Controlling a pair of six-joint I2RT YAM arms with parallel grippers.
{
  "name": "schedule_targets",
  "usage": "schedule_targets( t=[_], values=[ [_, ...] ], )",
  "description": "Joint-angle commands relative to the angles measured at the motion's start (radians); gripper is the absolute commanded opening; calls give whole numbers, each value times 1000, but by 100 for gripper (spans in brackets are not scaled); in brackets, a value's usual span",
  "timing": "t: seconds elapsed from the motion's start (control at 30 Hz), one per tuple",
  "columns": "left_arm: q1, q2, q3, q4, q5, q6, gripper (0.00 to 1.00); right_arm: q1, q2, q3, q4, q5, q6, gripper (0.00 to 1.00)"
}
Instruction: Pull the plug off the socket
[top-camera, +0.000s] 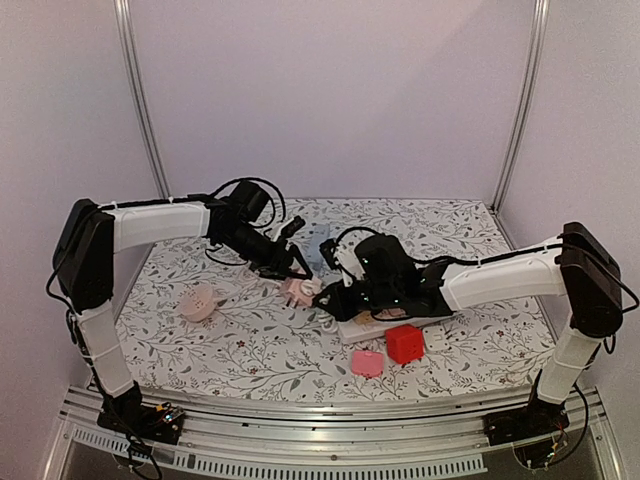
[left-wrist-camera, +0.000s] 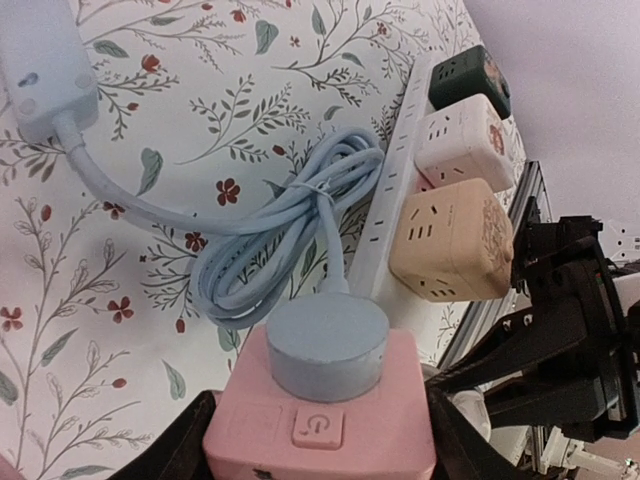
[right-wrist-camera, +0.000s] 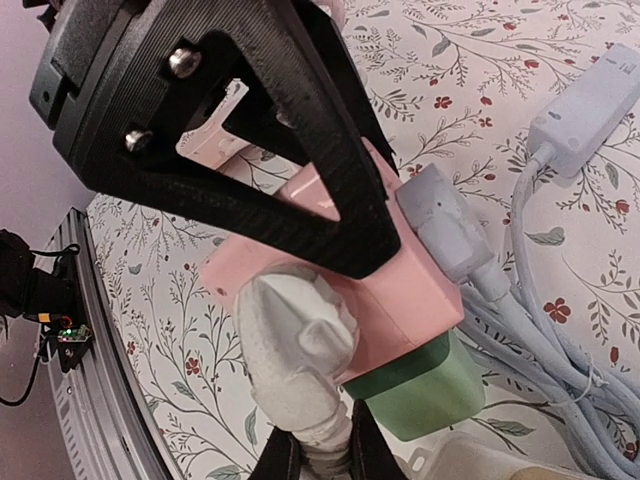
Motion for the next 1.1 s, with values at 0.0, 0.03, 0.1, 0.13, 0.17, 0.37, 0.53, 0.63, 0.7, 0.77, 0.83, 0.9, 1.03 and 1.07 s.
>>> schedule_targets(
  t=[0.0,0.03,0.1,0.13,0.17,0.37,0.53,0.63,0.7,0.77,0.83,0.9,1.03,1.07],
  values=[
    [70,-75,-21,29,134,7,30,-30,36,17,15,72,46,0],
    [75,-78,-24,35,145,3,30,-32,41,13,20,71,49,0],
    [82,-81,-27,40,153,0,30,-37,47,7,27,69,54,0],
    [84,-81,-28,40,153,0,30,-39,49,4,30,67,56,0],
    [85,-81,-29,43,154,-2,30,-39,52,4,31,65,56,0],
    [85,-74,-32,43,138,-2,29,-40,52,9,33,56,57,0],
    [81,-69,-19,-6,-6,20,29,-41,38,19,33,40,56,0],
    [81,-51,2,-68,-124,36,29,-40,13,26,31,31,59,0],
    [79,-41,13,-102,-193,43,29,-40,-7,27,30,27,59,0],
    [75,-33,23,-127,-247,50,29,-41,-28,27,28,24,59,0],
    [75,-31,24,-133,-255,52,29,-40,-51,27,23,26,55,0],
    [75,-32,27,-130,-246,50,29,-41,-64,25,16,33,51,0],
    [75,-31,28,-125,-234,49,28,-40,-67,22,7,47,43,0],
    [75,-32,28,-123,-228,49,28,-40,-65,20,5,50,43,0]
  ],
)
